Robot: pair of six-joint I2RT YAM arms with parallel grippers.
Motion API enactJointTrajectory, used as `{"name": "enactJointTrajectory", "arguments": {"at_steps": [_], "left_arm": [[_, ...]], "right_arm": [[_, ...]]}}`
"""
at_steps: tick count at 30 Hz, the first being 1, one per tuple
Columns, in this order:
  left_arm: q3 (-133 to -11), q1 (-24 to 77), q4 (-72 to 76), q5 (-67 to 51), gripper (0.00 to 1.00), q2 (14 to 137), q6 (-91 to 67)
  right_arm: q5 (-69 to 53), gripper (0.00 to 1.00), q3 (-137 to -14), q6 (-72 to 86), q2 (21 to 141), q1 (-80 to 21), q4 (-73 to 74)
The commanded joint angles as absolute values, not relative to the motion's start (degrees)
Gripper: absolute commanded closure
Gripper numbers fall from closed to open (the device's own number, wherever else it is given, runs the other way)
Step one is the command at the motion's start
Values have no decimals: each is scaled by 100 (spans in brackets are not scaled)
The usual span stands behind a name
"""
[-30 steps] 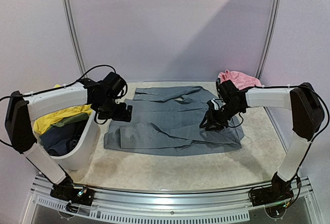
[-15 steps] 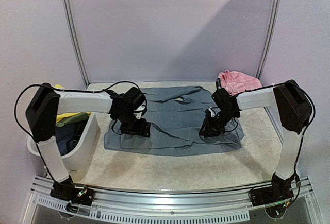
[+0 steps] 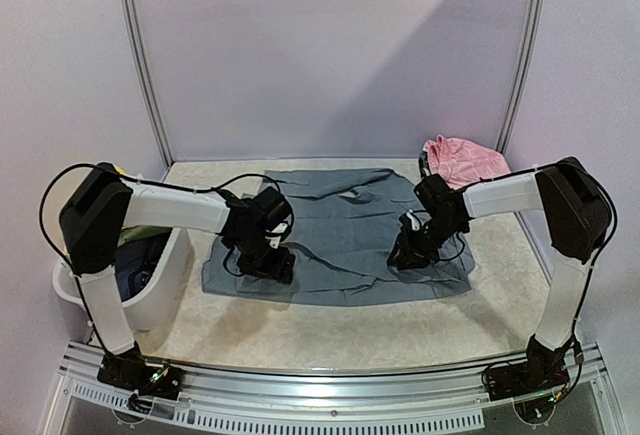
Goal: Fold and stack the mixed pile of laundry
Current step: Move the 1/3-folded shirt to the center of the board.
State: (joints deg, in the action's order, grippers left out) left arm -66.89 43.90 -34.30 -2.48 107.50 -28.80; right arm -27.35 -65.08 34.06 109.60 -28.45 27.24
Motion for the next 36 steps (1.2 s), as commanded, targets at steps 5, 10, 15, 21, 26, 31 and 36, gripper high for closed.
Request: {"name": "enactJointTrajectory", "arguments": {"at_steps": [5,10,15,21,26,31,36], "left_arm": [[-5873,5317,-3393,-421,30,10297,-3581],[-5603,5949,-3583,-378,30,10000,-3947],[-5484,6319,-3953,-272,30,9683,-4130],[-6050,6556,-4914,-21,29,9149,-4006],[-6884,6374,-5827,794,18,8743,-3566],[-7462,5826,-6165,1484,6,8584,-3127],[-7639,5156,-5846,2188,0,8449,-2732]], "right_arm": [[-2008,67,-5683,3252,10591,-2866,3603],[-1876,67,-5175,3303,10087,-2872,3902],[-1988,66,-4724,3455,9519,-2880,4147],[-2102,66,-5134,3293,9121,-2883,4757],[-2124,62,-6156,2829,9074,-2880,5389],[-1889,60,-7358,2424,9252,-2872,5895],[-1435,58,-8031,2306,9381,-2868,5984]]}}
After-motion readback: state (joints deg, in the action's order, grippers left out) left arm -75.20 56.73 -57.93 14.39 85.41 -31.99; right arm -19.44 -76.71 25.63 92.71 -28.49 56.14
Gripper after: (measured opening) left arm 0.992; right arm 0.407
